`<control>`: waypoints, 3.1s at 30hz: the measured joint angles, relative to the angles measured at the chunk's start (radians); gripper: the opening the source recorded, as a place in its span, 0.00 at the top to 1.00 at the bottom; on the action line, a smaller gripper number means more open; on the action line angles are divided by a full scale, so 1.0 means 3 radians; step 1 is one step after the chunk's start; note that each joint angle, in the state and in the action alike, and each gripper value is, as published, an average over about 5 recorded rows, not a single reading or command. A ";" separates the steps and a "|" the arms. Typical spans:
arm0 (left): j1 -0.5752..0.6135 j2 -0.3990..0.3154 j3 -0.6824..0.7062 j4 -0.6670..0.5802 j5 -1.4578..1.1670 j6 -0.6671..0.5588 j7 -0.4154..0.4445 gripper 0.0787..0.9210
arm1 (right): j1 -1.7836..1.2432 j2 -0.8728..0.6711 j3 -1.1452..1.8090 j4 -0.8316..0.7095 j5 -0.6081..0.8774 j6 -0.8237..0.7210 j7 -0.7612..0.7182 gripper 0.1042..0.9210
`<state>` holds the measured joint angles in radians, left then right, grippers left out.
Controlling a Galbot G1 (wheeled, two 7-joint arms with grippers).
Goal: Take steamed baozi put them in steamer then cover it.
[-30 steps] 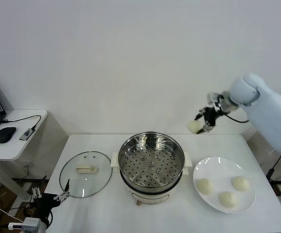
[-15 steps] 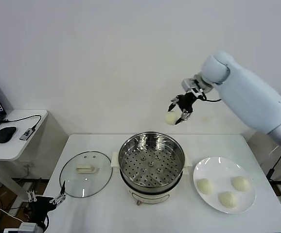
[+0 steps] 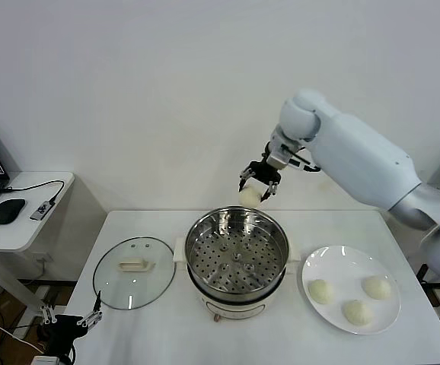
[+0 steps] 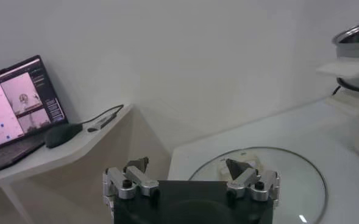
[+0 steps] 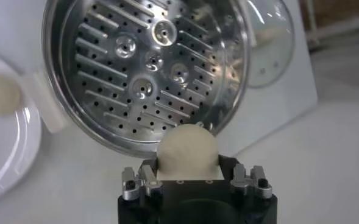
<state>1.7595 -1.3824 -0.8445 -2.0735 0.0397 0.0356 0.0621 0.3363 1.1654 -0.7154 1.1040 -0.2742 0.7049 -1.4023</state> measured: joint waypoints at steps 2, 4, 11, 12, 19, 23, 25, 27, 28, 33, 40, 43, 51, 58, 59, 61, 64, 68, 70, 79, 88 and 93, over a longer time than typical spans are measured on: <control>0.0010 0.0000 0.0005 -0.0003 0.0007 0.0002 -0.0001 0.12 | -0.0021 0.0048 -0.0013 -0.0012 -0.0082 0.0067 0.0021 0.36; 0.0021 0.0004 0.0013 -0.0007 0.0016 0.0005 0.0000 0.12 | -0.0042 0.0096 -0.0017 -0.0026 -0.0169 0.0124 0.0042 0.36; 0.0036 -0.0008 0.0007 -0.0021 0.0027 0.0014 0.0012 0.12 | -0.0142 0.0227 0.0006 -0.0048 -0.0405 0.0256 0.0090 0.37; 0.0041 -0.0009 0.0005 -0.0024 0.0024 0.0014 0.0014 0.12 | -0.0157 0.0236 0.0008 -0.0047 -0.0424 0.0269 0.0093 0.37; 0.0044 0.0007 0.0005 0.0008 0.0017 0.0014 0.0014 0.12 | -0.0263 0.0312 0.0007 -0.0042 -0.0493 0.0334 0.0107 0.36; 0.0028 0.0008 0.0014 0.0032 0.0018 0.0014 0.0014 0.12 | -0.0324 0.0362 0.0009 -0.0063 -0.0521 0.0356 0.0113 0.36; 0.0023 0.0008 0.0017 0.0044 0.0018 0.0014 0.0015 0.12 | -0.0355 0.0382 0.0015 -0.0072 -0.0542 0.0364 0.0116 0.36; 0.0022 0.0010 0.0018 0.0054 0.0018 0.0013 0.0014 0.12 | -0.0384 0.0394 0.0019 -0.0083 -0.0568 0.0372 0.0123 0.36; 0.0024 0.0012 0.0018 0.0060 0.0018 0.0013 0.0014 0.12 | -0.0397 0.0398 0.0020 -0.0088 -0.0582 0.0375 0.0129 0.36; 0.0022 0.0022 0.0020 0.0092 0.0018 0.0009 0.0011 0.12 | -0.0467 0.0416 0.0039 -0.0112 -0.0680 0.0388 0.0170 0.36; 0.0001 0.0012 0.0047 0.0130 0.0019 0.0008 0.0010 0.12 | -0.0560 0.0432 0.0078 -0.0172 -0.0823 0.0395 0.0248 0.36; -0.0014 0.0009 0.0059 0.0149 0.0020 0.0008 0.0010 0.12 | -0.0590 0.0432 0.0090 -0.0191 -0.0876 0.0396 0.0279 0.36; -0.0033 0.0004 0.0069 0.0172 0.0017 0.0009 0.0016 0.12 | -0.0597 0.0406 0.0089 -0.0181 -0.0907 0.0381 0.0357 0.17; -0.0032 -0.0005 0.0071 0.0175 0.0013 0.0017 0.0032 0.12 | -0.0489 0.0306 0.0085 -0.0026 -0.0659 0.0202 0.0272 0.12; -0.0035 -0.0005 0.0070 0.0175 0.0011 0.0019 0.0035 0.12 | -0.0460 0.0276 0.0078 0.0013 -0.0590 0.0154 0.0252 0.12; -0.0043 -0.0002 0.0069 0.0177 0.0007 0.0025 0.0042 0.12 | -0.0390 0.0203 0.0059 0.0098 -0.0443 0.0035 0.0222 0.12; -0.0055 -0.0004 0.0069 0.0172 -0.0003 0.0040 0.0055 0.12 | -0.0252 0.0042 0.0005 0.0246 -0.0210 -0.0206 0.0217 0.12; -0.0062 -0.0008 0.0082 0.0143 -0.0030 0.0067 0.0076 0.12 | -0.0037 -0.0252 -0.0110 0.0450 0.0126 -0.0626 0.0259 0.12; -0.0065 -0.0013 0.0089 0.0125 -0.0049 0.0082 0.0085 0.12 | 0.0051 -0.0417 -0.0166 0.0550 0.0292 -0.0860 0.0270 0.12; -0.0052 0.0017 0.0116 0.0091 -0.0106 0.0108 0.0092 0.12 | 0.0197 -0.1239 -0.0257 0.1025 0.0791 -0.2093 0.0217 0.12; -0.0038 0.0052 0.0129 0.0039 -0.0126 0.0131 0.0097 0.12 | -0.0131 -0.1875 -0.0024 0.1425 0.0858 -0.3133 0.0089 0.12; -0.0027 0.0044 0.0150 0.0040 -0.0126 0.0137 0.0094 0.12 | -0.0472 -0.2033 0.0185 0.1511 0.0765 -0.3427 0.0074 0.12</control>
<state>1.7515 -1.3692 -0.7995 -2.0616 0.0020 0.0767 0.0903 0.1946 0.5554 -0.6600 1.5573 -0.0445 -0.3232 -1.3801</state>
